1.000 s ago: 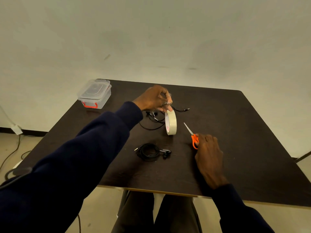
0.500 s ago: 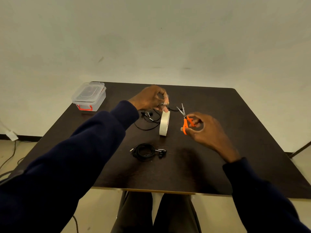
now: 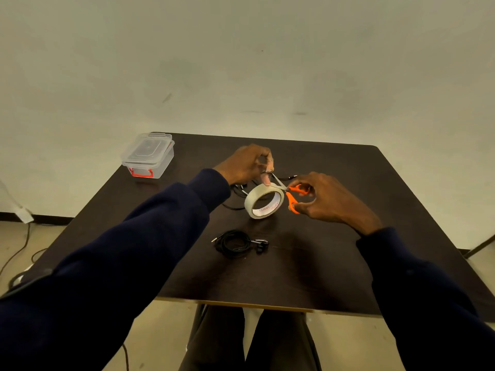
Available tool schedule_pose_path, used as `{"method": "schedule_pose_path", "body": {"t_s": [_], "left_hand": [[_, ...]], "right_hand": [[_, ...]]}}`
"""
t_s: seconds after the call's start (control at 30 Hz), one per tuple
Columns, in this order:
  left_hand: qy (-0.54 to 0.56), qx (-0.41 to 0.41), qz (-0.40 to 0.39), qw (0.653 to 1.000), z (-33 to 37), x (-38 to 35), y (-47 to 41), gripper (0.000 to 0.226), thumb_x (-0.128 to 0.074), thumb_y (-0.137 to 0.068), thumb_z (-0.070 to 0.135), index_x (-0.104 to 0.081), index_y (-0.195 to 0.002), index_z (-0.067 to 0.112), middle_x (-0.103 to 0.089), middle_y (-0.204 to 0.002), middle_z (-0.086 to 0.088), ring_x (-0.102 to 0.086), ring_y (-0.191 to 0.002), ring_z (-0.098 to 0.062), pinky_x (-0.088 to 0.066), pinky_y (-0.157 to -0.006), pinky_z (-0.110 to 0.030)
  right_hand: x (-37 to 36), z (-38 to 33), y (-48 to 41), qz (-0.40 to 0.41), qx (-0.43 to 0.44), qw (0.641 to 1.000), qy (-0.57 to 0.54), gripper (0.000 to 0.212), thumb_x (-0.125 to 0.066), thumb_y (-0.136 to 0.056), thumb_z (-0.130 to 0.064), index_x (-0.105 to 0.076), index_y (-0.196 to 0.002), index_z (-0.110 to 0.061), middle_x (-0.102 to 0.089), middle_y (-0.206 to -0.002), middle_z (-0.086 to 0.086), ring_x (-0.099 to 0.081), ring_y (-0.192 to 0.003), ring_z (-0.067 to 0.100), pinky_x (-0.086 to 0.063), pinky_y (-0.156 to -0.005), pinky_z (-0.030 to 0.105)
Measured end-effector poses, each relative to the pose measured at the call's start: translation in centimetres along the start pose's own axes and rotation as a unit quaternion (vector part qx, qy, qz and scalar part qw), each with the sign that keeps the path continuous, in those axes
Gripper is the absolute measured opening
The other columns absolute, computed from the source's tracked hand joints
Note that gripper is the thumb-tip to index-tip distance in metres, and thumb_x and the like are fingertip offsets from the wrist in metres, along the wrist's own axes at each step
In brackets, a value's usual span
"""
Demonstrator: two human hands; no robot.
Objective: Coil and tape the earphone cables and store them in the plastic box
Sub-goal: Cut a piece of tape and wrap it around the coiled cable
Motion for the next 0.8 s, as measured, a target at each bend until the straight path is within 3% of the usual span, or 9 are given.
{"method": "schedule_pose_path", "body": {"t_s": [0.13, 0.23, 0.37, 0.53, 0.63, 0.8], "left_hand": [[0.067, -0.001, 0.019, 0.998, -0.1, -0.5, 0.4, 0.004, -0.065, -0.098, 0.009, -0.065, -0.098, 0.005, -0.072, -0.089, -0.001, -0.077, -0.09, -0.023, -0.063, -0.077, -0.036], [0.105, -0.003, 0.011, 0.994, 0.1, -0.5, 0.6, 0.003, -0.062, -0.1, 0.005, -0.063, -0.097, 0.006, -0.074, -0.088, -0.007, -0.078, -0.08, -0.015, -0.063, -0.065, -0.028], [0.105, -0.005, -0.003, 0.994, 0.2, -0.4, 0.8, 0.009, -0.059, -0.101, 0.004, -0.062, -0.098, 0.012, -0.072, -0.094, -0.001, -0.077, -0.085, -0.011, -0.062, -0.067, -0.025], [0.079, -0.004, -0.004, 0.997, 0.2, -0.2, 0.9, 0.012, -0.057, -0.102, 0.003, -0.062, -0.1, 0.014, -0.071, -0.094, -0.003, -0.074, -0.075, -0.006, -0.059, -0.063, -0.02], [0.083, -0.004, 0.0, 0.997, 0.1, -0.2, 1.0, 0.007, -0.06, -0.101, 0.005, -0.064, -0.102, 0.01, -0.074, -0.094, -0.007, -0.076, -0.077, -0.01, -0.061, -0.065, -0.022], [0.098, 0.0, -0.005, 0.995, 0.2, -0.1, 1.3, 0.008, -0.06, -0.101, 0.009, -0.064, -0.107, 0.005, -0.072, -0.088, 0.0, -0.076, -0.078, -0.009, -0.061, -0.064, -0.021]], "right_hand": [[-1.0, 0.1, 1.2, 0.012, -0.019, 1.0, -0.016, 0.052, -0.081, -0.082, -0.037, -0.064, -0.13, -0.026, -0.06, -0.114, -0.005, -0.057, -0.102, 0.012, -0.055, -0.091, 0.036], [-1.2, 0.0, 1.4, 0.012, -0.022, 0.999, -0.023, 0.051, -0.081, -0.082, -0.036, -0.064, -0.13, -0.026, -0.061, -0.115, -0.003, -0.057, -0.102, 0.011, -0.055, -0.092, 0.037], [-0.4, -0.1, 0.7, 0.002, -0.016, 1.0, -0.01, 0.053, -0.08, -0.083, -0.038, -0.063, -0.132, -0.026, -0.061, -0.119, -0.002, -0.057, -0.106, 0.015, -0.055, -0.093, 0.039], [1.2, -0.1, -0.2, -0.037, -0.002, 0.999, 0.011, 0.051, -0.082, -0.083, -0.033, -0.066, -0.13, -0.022, -0.065, -0.12, -0.001, -0.059, -0.106, 0.015, -0.054, -0.092, 0.036], [1.5, -0.3, -0.6, -0.046, 0.015, 0.999, 0.021, 0.048, -0.081, -0.084, -0.032, -0.066, -0.129, -0.023, -0.062, -0.114, -0.007, -0.058, -0.103, 0.011, -0.048, -0.085, 0.028], [2.1, -0.4, -1.6, -0.061, 0.027, 0.998, 0.018, 0.046, -0.08, -0.084, -0.031, -0.068, -0.128, -0.022, -0.063, -0.109, -0.008, -0.059, -0.096, 0.009, -0.044, -0.075, 0.021]]}}
Point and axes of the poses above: each hand's wrist, its own y-axis away from the middle knuckle, its own x-axis out of the back of the hand, z = x × y, the point moved 1 cm from there along -y, towards the middle knuckle
